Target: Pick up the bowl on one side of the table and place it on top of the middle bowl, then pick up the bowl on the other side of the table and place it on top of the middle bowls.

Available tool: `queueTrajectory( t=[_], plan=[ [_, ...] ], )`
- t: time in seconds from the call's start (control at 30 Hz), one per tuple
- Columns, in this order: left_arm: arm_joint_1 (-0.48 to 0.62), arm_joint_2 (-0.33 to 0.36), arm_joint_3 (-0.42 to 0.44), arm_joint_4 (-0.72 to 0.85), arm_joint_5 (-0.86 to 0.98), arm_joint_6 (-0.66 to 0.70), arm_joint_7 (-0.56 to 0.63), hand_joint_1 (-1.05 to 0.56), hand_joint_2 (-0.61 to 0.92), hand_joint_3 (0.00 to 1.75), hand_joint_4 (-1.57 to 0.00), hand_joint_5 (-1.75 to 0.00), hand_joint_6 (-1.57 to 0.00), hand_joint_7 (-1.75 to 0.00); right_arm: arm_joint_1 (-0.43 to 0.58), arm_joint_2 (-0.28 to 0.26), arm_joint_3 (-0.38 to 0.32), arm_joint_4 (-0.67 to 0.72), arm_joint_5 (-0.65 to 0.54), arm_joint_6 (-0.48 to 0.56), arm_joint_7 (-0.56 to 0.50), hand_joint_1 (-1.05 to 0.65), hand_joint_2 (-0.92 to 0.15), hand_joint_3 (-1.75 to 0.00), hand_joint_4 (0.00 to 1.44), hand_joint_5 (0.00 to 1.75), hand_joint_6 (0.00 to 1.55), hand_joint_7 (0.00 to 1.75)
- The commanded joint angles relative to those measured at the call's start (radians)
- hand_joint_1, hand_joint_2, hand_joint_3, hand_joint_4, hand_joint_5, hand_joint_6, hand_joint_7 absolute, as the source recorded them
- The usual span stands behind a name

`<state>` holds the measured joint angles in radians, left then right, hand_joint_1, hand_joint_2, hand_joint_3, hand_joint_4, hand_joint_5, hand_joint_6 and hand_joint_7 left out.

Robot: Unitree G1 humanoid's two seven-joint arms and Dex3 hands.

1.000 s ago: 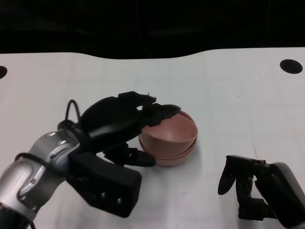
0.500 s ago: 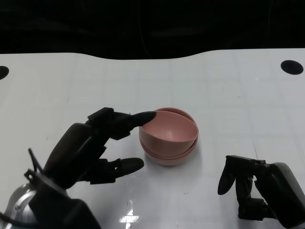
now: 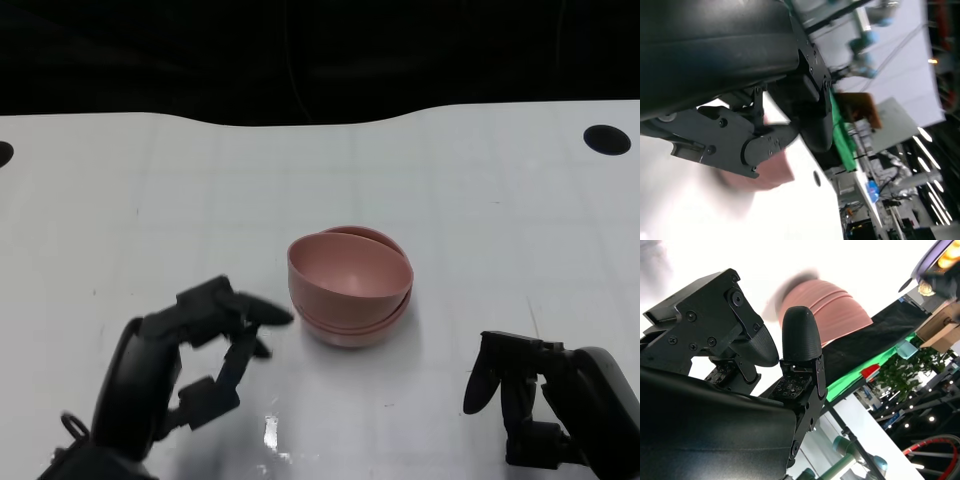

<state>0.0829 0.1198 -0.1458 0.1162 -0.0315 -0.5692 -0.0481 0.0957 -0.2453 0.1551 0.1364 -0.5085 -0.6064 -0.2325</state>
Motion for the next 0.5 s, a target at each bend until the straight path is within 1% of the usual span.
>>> queueTrajectory(
  t=[0.03,0.1,0.2,0.43,0.5],
  plan=[
    [-0.011,0.001,0.032,0.034,-0.020,-0.010,-0.030,-0.10,0.38,1.45,-0.87,-1.70,-0.81,-1.46,0.011,-0.017,-0.016,-0.014,0.028,-0.011,0.012,-0.09,-0.16,-1.62,0.95,1.75,0.86,1.42],
    [-0.020,0.000,0.040,0.053,-0.023,-0.035,-0.051,-0.10,0.37,1.46,-0.87,-1.73,-0.80,-1.50,0.012,-0.018,-0.018,-0.017,0.033,-0.011,0.017,-0.09,-0.16,-1.62,0.95,1.75,0.86,1.42],
    [-0.029,-0.001,0.047,0.075,-0.047,-0.070,-0.098,-0.11,0.35,1.45,-0.86,-1.72,-0.80,-1.51,0.012,-0.019,-0.022,-0.017,0.046,-0.014,0.025,-0.08,-0.16,-1.62,0.95,1.75,0.86,1.41],
    [-0.043,-0.009,0.064,0.111,-0.092,-0.094,-0.176,-0.12,0.33,1.47,-0.90,-1.72,-0.82,-1.53,0.012,-0.018,-0.029,-0.013,0.054,-0.022,0.031,-0.07,-0.17,-1.61,0.95,1.75,0.86,1.39],
    [-0.040,-0.010,0.066,0.111,-0.115,-0.076,-0.199,-0.13,0.32,1.47,-0.91,-1.71,-0.83,-1.53,0.017,-0.013,-0.029,-0.019,0.062,-0.017,0.039,-0.07,-0.17,-1.61,0.94,1.75,0.86,1.39]
  ],
)
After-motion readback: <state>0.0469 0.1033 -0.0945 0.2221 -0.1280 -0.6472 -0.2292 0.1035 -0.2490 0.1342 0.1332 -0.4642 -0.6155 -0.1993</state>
